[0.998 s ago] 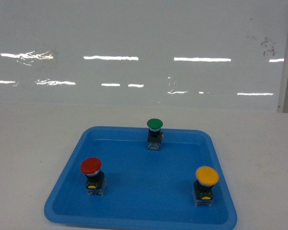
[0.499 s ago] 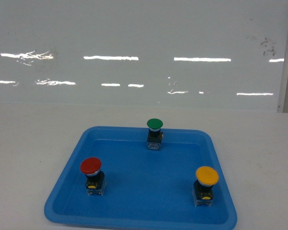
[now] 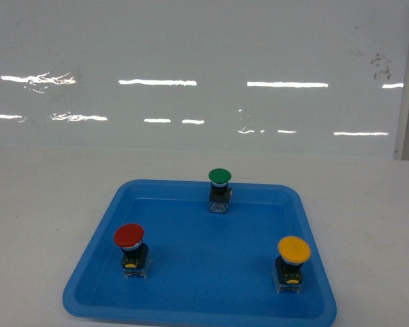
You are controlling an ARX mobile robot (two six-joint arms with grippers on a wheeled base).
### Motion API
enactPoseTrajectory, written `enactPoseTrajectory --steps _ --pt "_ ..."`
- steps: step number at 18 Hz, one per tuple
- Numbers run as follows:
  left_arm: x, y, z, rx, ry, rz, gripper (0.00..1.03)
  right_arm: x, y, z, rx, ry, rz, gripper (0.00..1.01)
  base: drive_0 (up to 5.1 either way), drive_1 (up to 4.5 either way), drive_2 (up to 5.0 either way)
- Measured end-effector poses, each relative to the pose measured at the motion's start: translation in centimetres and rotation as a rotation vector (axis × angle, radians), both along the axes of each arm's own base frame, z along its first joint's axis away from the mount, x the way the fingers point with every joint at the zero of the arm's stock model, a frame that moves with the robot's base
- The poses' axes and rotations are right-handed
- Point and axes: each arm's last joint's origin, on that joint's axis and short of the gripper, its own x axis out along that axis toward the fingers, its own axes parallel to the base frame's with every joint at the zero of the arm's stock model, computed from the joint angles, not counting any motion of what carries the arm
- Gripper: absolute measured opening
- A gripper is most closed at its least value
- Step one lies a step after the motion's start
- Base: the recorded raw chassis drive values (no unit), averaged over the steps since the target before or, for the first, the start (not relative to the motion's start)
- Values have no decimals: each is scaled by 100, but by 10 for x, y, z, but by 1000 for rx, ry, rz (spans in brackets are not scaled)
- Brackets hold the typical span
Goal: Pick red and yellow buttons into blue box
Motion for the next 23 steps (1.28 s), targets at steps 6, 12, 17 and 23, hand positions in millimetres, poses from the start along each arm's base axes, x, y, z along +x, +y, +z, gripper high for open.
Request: enactPoseTrajectory --steps 6,12,17,23 --pt "0 0 0 0 0 0 98 36 22 -3 -79 116 61 98 0 0 0" --pt "0 0 0 0 0 0 98 69 35 -19 -145 204 47 98 0 0 0" --pt "0 0 0 0 0 0 98 101 52 -40 -194 352 80 98 0 0 0" --pt "0 0 0 0 0 0 98 126 52 -66 -178 418 97 98 0 0 0"
